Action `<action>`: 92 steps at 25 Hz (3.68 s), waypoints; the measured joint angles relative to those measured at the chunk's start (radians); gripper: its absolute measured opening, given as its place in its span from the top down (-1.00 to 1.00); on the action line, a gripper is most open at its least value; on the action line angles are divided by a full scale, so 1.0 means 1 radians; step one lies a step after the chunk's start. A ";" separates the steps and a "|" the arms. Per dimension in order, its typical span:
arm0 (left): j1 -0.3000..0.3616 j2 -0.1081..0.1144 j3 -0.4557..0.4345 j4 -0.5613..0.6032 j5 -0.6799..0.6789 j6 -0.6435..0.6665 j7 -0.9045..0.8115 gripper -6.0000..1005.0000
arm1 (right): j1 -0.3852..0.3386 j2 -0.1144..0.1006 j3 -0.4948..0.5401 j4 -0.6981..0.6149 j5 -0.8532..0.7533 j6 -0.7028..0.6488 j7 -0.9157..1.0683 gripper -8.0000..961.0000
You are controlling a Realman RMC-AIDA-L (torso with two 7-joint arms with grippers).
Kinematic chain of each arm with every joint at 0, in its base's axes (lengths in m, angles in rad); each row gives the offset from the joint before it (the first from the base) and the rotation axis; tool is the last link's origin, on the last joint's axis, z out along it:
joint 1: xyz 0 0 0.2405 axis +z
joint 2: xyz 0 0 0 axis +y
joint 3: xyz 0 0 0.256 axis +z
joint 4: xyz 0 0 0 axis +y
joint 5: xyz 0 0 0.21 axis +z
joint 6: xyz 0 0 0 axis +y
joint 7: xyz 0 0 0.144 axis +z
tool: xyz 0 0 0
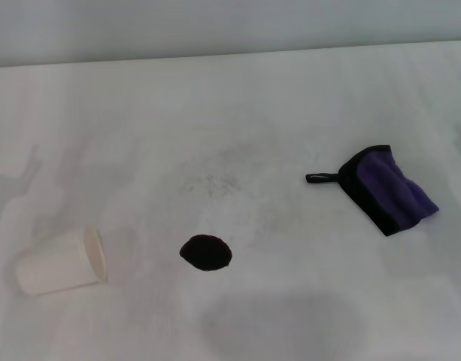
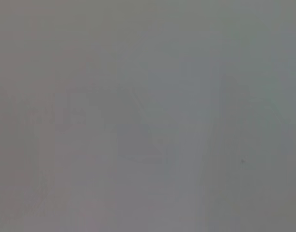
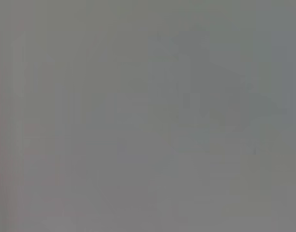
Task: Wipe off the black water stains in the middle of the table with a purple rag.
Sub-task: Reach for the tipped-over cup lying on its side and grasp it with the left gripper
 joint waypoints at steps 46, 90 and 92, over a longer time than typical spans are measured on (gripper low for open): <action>0.006 0.003 -0.004 0.010 -0.006 -0.020 0.005 -0.75 | -0.017 -0.002 0.008 0.003 0.009 0.049 -0.010 -0.82; -0.012 0.002 -0.008 0.007 -0.008 0.000 0.005 -0.75 | -0.028 -0.002 0.008 0.006 0.010 0.106 0.002 -0.82; -0.013 0.002 -0.008 0.009 -0.008 0.007 0.005 -0.75 | -0.028 -0.002 0.008 0.006 0.011 0.106 0.002 -0.82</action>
